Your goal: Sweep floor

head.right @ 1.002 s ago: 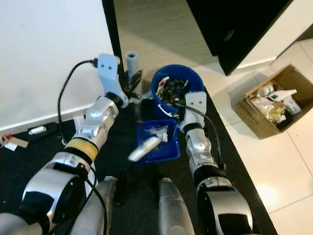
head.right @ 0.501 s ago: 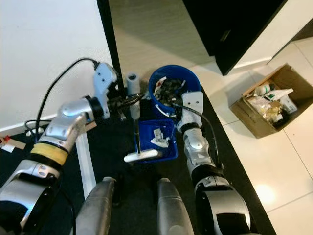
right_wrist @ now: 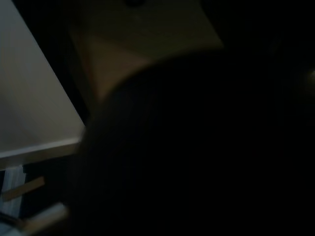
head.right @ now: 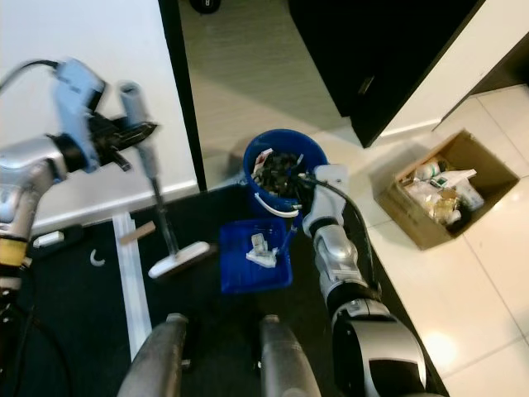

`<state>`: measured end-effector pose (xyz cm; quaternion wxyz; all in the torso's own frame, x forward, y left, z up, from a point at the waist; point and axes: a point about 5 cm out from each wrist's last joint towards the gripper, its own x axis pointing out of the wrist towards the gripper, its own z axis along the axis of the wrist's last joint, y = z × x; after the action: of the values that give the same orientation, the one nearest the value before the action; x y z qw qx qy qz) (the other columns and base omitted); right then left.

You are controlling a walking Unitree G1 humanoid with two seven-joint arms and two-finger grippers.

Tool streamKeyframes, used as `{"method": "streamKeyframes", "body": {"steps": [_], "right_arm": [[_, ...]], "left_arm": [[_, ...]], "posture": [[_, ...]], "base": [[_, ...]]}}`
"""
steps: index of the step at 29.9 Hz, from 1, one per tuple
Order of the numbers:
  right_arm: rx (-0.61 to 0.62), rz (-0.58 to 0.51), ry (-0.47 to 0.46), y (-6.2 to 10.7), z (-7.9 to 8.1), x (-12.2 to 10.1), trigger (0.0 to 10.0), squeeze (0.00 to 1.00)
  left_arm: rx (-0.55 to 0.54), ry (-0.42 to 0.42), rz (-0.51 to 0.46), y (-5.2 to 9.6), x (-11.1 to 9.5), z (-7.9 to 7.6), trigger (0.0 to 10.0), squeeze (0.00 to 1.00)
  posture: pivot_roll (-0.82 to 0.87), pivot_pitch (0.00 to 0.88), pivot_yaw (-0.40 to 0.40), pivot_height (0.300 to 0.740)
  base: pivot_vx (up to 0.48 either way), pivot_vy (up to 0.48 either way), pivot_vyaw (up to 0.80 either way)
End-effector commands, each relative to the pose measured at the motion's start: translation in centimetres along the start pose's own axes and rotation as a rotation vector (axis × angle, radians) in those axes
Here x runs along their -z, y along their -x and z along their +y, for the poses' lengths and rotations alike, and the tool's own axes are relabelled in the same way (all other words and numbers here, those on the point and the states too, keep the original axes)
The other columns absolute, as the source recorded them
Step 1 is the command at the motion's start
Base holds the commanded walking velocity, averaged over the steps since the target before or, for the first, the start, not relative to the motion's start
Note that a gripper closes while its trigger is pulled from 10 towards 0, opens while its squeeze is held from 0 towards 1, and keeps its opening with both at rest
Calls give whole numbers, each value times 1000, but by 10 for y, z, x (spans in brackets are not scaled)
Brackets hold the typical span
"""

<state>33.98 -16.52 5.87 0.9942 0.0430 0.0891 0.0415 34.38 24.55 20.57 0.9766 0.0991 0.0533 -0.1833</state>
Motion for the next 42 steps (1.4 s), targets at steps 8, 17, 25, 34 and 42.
{"method": "streamKeyframes", "body": {"steps": [8,17,25,34,42], "right_arm": [[-156,33,-95,-10,-10,-25,10000,0],[-320,-74,-6,-21,-24,-98,10000,0],[-385,-250,36,-20,-20,-164,10000,0],[-452,-449,-10,-12,-7,-227,10000,0],[-378,-506,39,-9,-27,-268,10000,0]], "left_arm": [[-246,21,274,30,96,-15,10000,0],[-291,34,316,18,128,-51,10000,0],[-407,170,291,6,130,-59,10000,0],[-422,170,288,-4,130,-70,10000,0],[-449,182,297,-5,133,-76,10000,0]], "posture": [[89,4,-25,740],[51,0,-18,740],[29,0,-28,740],[18,0,-29,740],[15,0,-40,740]], "base": [[0,0,0],[0,0,0],[0,-60,100],[0,-480,800],[0,-480,792]]}}
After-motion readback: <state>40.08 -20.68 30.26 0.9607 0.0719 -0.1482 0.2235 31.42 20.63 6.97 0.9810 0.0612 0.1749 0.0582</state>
